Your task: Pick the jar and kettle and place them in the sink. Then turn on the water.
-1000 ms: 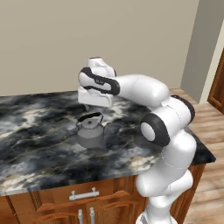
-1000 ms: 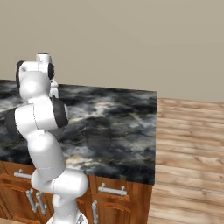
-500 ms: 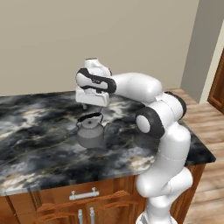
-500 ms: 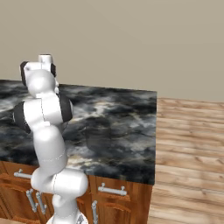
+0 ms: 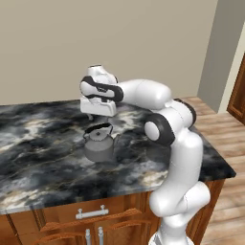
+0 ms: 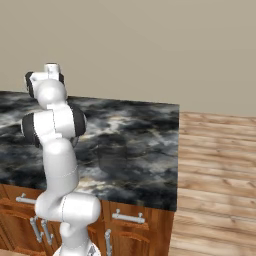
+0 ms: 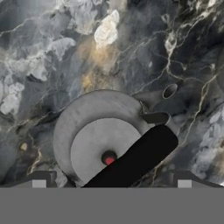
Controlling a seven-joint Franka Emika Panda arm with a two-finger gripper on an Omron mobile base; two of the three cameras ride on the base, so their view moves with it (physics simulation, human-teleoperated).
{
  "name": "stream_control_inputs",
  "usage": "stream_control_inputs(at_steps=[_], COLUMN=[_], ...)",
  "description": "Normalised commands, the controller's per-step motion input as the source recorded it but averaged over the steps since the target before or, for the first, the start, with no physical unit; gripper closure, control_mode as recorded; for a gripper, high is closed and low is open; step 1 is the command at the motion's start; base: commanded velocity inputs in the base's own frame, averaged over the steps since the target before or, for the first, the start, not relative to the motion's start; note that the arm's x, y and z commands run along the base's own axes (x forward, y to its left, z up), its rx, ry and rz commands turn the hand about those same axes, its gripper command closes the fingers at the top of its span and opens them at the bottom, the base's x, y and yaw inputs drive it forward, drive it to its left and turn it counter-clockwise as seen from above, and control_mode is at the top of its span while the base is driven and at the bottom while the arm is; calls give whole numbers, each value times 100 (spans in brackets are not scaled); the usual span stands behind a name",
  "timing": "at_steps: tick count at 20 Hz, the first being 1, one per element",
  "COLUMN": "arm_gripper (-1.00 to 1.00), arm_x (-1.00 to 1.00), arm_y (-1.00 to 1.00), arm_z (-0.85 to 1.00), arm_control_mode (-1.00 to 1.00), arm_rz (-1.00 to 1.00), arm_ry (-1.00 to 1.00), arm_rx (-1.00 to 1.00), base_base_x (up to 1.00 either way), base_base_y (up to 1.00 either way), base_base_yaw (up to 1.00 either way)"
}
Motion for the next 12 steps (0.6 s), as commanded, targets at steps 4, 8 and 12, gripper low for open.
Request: stream_control_inputs(at_steps=[4,8,12], arm_gripper=[-100,-100,-100], arm_x=[0,0,0], arm_y=[0,0,0], arm_z=[-4,-6,-22], arm_control_mode=[-100,-100,-100], arm_rz=[0,0,0], arm_ry=[1,3,2], arm_rx=[0,0,0], base_base_x=[0,0,0], base_base_y=[0,0,0], base_base_yaw=[0,0,0])
